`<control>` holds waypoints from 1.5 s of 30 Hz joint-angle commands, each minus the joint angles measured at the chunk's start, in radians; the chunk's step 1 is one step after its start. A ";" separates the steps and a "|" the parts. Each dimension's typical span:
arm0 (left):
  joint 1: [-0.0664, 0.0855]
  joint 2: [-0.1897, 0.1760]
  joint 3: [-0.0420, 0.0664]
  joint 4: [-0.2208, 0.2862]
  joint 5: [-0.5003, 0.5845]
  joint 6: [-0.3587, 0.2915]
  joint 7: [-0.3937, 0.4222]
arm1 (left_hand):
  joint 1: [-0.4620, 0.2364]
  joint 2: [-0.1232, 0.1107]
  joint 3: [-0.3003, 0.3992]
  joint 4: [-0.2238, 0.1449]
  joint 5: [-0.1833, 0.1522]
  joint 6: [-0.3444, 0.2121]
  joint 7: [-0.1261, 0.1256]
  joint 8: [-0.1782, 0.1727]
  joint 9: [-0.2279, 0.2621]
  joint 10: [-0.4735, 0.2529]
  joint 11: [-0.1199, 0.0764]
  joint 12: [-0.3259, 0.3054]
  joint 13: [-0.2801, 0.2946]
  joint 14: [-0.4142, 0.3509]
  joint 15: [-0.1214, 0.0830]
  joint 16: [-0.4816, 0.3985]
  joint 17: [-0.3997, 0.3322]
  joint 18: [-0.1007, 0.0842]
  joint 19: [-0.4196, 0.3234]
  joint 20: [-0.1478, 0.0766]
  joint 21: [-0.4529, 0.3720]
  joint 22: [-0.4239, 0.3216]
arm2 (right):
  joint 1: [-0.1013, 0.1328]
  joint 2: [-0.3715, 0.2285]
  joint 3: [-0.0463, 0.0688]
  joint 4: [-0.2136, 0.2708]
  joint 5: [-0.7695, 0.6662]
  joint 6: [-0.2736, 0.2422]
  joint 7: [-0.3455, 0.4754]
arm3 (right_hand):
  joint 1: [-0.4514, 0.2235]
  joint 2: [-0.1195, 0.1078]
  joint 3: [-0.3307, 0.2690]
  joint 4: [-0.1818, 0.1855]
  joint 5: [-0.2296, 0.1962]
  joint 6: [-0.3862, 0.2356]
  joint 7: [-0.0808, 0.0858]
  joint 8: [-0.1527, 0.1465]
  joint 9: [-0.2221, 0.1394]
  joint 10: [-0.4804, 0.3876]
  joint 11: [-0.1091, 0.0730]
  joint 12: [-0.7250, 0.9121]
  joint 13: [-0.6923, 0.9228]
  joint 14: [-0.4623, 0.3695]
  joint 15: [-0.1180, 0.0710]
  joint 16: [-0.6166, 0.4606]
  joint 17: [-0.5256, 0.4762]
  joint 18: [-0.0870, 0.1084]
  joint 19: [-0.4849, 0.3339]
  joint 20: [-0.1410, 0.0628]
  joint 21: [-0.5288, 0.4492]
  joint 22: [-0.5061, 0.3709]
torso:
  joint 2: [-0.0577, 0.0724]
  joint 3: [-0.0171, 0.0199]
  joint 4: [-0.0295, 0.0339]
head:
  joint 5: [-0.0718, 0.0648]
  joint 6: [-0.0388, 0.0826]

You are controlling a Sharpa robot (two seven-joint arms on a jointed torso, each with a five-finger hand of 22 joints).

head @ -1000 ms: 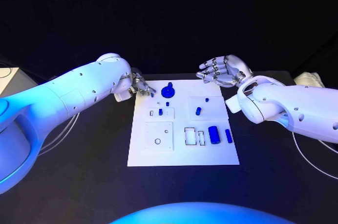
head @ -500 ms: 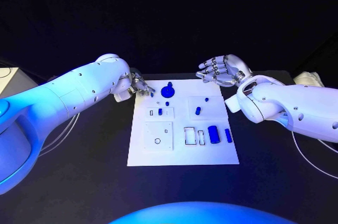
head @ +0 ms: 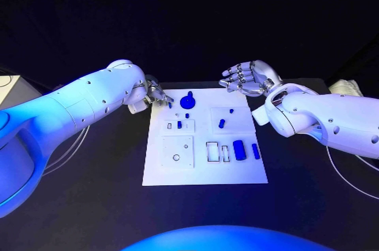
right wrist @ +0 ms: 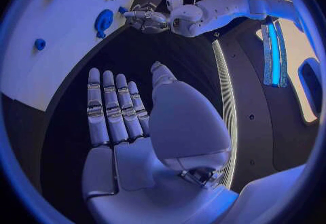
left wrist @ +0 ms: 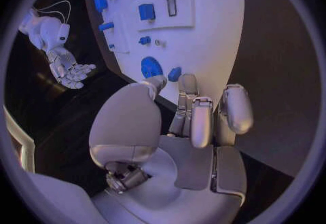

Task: Assemble the parts on the task board

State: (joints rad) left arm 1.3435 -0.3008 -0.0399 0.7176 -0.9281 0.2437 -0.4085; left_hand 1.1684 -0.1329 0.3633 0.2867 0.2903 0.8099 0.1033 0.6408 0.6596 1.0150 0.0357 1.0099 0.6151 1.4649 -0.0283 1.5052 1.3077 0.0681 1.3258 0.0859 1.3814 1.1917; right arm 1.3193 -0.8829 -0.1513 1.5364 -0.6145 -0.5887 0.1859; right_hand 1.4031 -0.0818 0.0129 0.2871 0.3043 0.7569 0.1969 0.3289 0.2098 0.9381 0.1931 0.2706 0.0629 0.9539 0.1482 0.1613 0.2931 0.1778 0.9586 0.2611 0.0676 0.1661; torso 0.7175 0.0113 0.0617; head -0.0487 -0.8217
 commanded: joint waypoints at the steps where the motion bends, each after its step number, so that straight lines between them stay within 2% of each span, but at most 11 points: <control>1: 0.000 0.004 0.001 0.000 0.016 0.005 0.016 | 0.016 0.003 0.009 -0.002 -0.002 0.006 0.001 -0.003 -0.001 -0.003 -0.003 0.006 -0.001 0.063 0.001 0.006 0.158 0.016 0.004 -0.001 0.004 0.001 | 0.000 0.001 0.001 0.000 0.000 0.009 0.009 | 0.007 -0.002 0.008 0.000 0.005 0.006 0.055 -0.006 -0.001 0.007 0.000 -0.006 0.000 -0.001 0.006 -0.006 -0.002 0.005 -0.005 0.000 -0.003 -0.002 | 0.000 0.0002 0.0002 | 0.001 0.000; 5: 0.000 0.007 0.001 -0.004 0.016 0.018 0.014 | 0.029 0.005 0.014 -0.003 -0.003 0.006 -0.001 -0.002 -0.001 -0.004 -0.005 0.006 -0.002 0.064 0.000 0.007 0.159 0.015 0.004 -0.002 0.005 0.003 | 0.000 0.001 0.001 0.000 0.000 0.009 0.008 | 0.007 -0.002 0.008 0.000 0.005 0.006 0.055 -0.006 -0.001 0.007 0.000 -0.006 0.000 -0.001 0.006 -0.006 -0.002 0.005 -0.005 0.000 -0.003 -0.002 | 0.000 -0.0010 0.0003 | 0.000 0.000; 20: 0.000 0.018 -0.003 -0.027 -0.012 0.037 0.015 | 0.038 0.007 0.018 -0.004 -0.003 0.009 -0.002 -0.001 0.000 -0.001 -0.006 0.008 0.001 0.064 -0.001 0.007 0.160 0.015 0.004 -0.003 0.005 0.003 | 0.000 0.003 0.001 -0.001 0.000 0.005 0.011 | 0.006 -0.002 0.010 0.000 0.005 0.011 0.056 -0.005 -0.002 0.014 0.000 -0.009 0.000 0.001 0.006 -0.009 -0.007 0.005 -0.006 0.001 -0.002 -0.006 | -0.001 -0.0004 0.0000 | -0.002 0.002; 22: 0.000 0.018 -0.003 -0.028 -0.010 0.033 0.019 | 0.056 0.014 0.028 -0.007 -0.003 0.015 -0.006 0.004 0.001 0.002 -0.009 0.011 0.004 0.064 -0.003 0.008 0.160 0.015 0.004 -0.004 0.005 0.004 | 0.000 0.003 0.001 -0.001 0.000 0.004 0.012 | 0.006 -0.002 0.010 0.000 0.005 0.011 0.056 -0.005 -0.002 0.014 0.000 -0.009 0.000 0.001 0.006 -0.009 -0.007 0.005 -0.006 0.001 -0.002 -0.006 | -0.001 -0.0005 0.0004 | -0.003 0.002; 24: 0.000 0.018 -0.003 -0.028 -0.006 0.030 0.022 | 0.077 0.022 0.046 -0.011 -0.007 0.014 -0.008 0.005 0.002 0.002 -0.011 0.009 0.002 0.064 -0.005 0.008 0.161 0.015 0.004 -0.006 0.005 0.005 | 0.000 0.003 0.001 -0.001 0.000 0.004 0.012 | 0.006 -0.002 0.010 0.000 0.005 0.011 0.056 -0.005 -0.002 0.014 0.000 -0.009 0.000 0.001 0.006 -0.009 -0.007 0.005 -0.006 0.001 -0.002 -0.006 | 0.000 -0.0007 0.0010 | -0.002 0.002; 25: 0.000 0.017 -0.003 -0.027 -0.004 0.028 0.024 | 0.117 0.032 0.079 -0.032 -0.005 0.010 -0.010 0.006 0.003 0.001 -0.014 0.006 0.000 0.065 -0.009 0.009 0.162 0.015 0.005 -0.010 0.007 0.008 | 0.000 0.003 0.001 -0.001 0.000 0.004 0.012 | 0.006 -0.002 0.010 0.000 0.005 0.011 0.056 -0.005 -0.002 0.014 0.000 -0.009 0.000 0.001 0.006 -0.009 -0.007 0.005 -0.006 0.001 -0.002 -0.006 | 0.000 -0.0006 0.0010 | -0.002 0.002; 32: 0.000 0.010 -0.002 -0.020 0.032 0.020 0.034 | 0.169 0.021 0.198 -0.084 -0.006 -0.001 -0.010 0.025 0.017 0.009 -0.015 0.001 -0.003 0.067 -0.010 0.012 0.166 0.013 0.008 -0.012 0.011 0.016 | 0.000 0.002 0.001 -0.001 0.001 0.005 0.012 | 0.005 -0.002 0.011 0.000 0.006 0.012 0.056 -0.005 -0.002 0.016 -0.001 -0.010 0.000 0.001 0.007 -0.010 -0.008 0.005 -0.007 0.001 -0.002 -0.007 | -0.001 -0.0002 0.0010 | -0.002 0.000; 34: 0.000 0.008 -0.002 -0.017 0.046 0.020 0.036 | 0.167 0.009 0.282 -0.122 -0.006 -0.008 -0.007 0.050 0.041 0.021 -0.011 0.002 -0.001 0.068 -0.010 0.014 0.169 0.012 0.011 -0.011 0.015 0.024 | 0.000 0.002 0.001 -0.002 0.001 0.005 0.012 | 0.005 -0.002 0.011 0.000 0.006 0.012 0.056 -0.005 -0.002 0.016 -0.001 -0.010 0.000 0.001 0.007 -0.010 -0.008 0.005 -0.007 0.001 -0.002 -0.007 | -0.001 -0.0007 0.0010 | -0.002 0.000; 35: 0.000 0.006 -0.002 -0.015 0.052 0.021 0.037 | 0.163 0.006 0.298 -0.130 -0.005 -0.010 -0.007 0.054 0.045 0.022 -0.013 0.002 -0.001 0.068 -0.008 0.014 0.170 0.012 0.010 -0.011 0.016 0.024 | 0.000 0.002 0.001 -0.002 0.001 0.006 0.012 | 0.005 -0.002 0.011 0.000 0.006 0.012 0.056 -0.005 -0.002 0.016 -0.001 -0.010 0.000 0.001 0.007 -0.010 -0.008 0.005 -0.007 0.001 -0.002 -0.007 | 0.000 -0.0008 0.0011 | -0.002 0.000; 41: 0.000 -0.010 -0.001 0.005 0.080 0.020 0.038 | 0.140 -0.007 0.357 -0.159 -0.002 -0.012 -0.005 0.068 0.061 0.031 -0.012 0.010 0.007 0.067 -0.007 0.013 0.168 0.011 0.012 -0.009 0.018 0.029 | 0.000 0.001 0.001 -0.003 0.002 0.007 0.011 | 0.005 -0.002 0.011 0.000 0.006 0.012 0.056 -0.005 -0.002 0.016 -0.001 -0.010 0.000 0.001 0.007 -0.010 -0.008 0.005 -0.007 0.001 -0.002 -0.007 | -0.002 -0.0009 0.0013 | -0.001 -0.001; 45: 0.001 -0.034 0.001 0.038 0.101 0.006 0.036 | 0.122 -0.021 0.398 -0.183 0.006 -0.006 -0.006 0.076 0.069 0.049 -0.013 0.027 0.030 0.068 -0.008 0.014 0.168 0.010 0.016 -0.010 0.023 0.036 | 0.000 -0.002 0.001 -0.004 0.004 0.007 0.011 | 0.005 -0.001 0.012 0.000 0.007 0.013 0.056 -0.005 -0.002 0.017 0.000 -0.011 0.000 0.001 0.007 -0.011 -0.010 0.005 -0.007 0.001 -0.002 -0.008 | -0.005 -0.0006 0.0046 | -0.001 -0.001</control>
State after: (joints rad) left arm 1.3434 -0.3334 -0.0399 0.7488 -0.8682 0.2584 -0.3844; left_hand 1.2976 -0.1555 0.6202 0.2399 0.2914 0.8055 0.0997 0.7109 0.6664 1.0568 0.0231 1.0320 0.6421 1.4686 -0.0319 1.5141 1.3076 0.0680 1.3347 0.0770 1.4001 1.2267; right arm 1.3193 -0.8842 -0.1513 1.5325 -0.6126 -0.5883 0.1864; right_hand 1.4031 -0.0818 0.0185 0.2871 0.3043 0.7636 0.1974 0.3289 0.2090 0.9489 0.1895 0.2668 0.0629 0.9539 0.1481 0.1554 0.2840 0.1778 0.9587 0.2611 0.0676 0.1585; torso 0.7151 0.0105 0.0639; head -0.0497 -0.8219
